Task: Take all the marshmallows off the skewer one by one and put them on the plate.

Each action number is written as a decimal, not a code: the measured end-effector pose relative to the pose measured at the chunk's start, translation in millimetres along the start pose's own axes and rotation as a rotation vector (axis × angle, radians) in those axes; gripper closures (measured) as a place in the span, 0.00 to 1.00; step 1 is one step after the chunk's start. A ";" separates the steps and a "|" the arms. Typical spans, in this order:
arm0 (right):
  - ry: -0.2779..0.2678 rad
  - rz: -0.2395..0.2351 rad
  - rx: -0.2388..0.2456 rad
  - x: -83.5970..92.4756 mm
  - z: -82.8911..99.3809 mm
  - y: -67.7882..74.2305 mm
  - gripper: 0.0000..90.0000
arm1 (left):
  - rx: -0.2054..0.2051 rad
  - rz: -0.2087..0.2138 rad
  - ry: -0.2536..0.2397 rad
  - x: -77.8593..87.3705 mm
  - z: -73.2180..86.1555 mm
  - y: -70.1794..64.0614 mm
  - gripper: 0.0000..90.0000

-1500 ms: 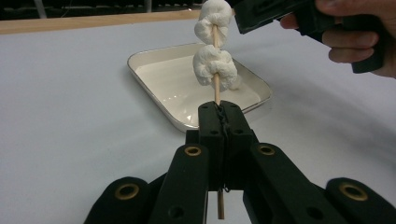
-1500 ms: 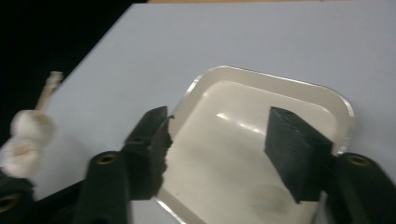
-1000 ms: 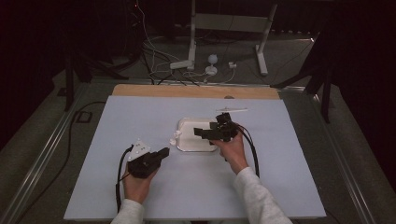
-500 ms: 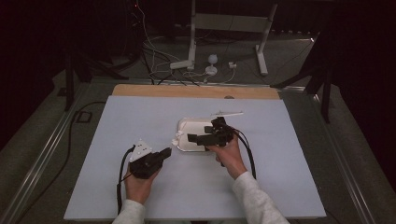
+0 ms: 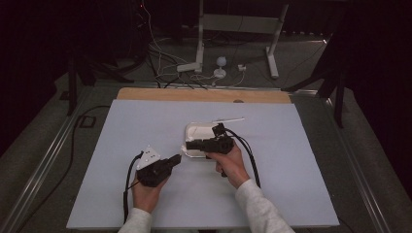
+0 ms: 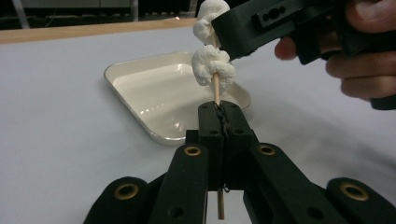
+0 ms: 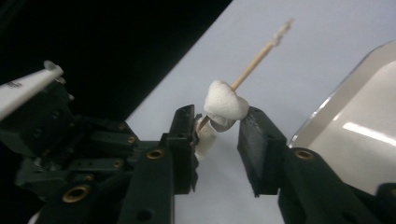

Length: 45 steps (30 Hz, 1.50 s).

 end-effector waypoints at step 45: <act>-0.213 0.040 -0.064 20.7 -26.7 1.6 0.91 | -0.056 -0.010 0.020 -0.8 0.6 -6.4 1.00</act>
Point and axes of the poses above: each handheld gripper's, and its own axes: x roughly backward along the jaws, z roughly out of its underside, y roughly to its left, the point moved 6 cm from there along -x, roughly forward along the jaws, and after that the axes turned 3 degrees about z, right-handed, at the moved point
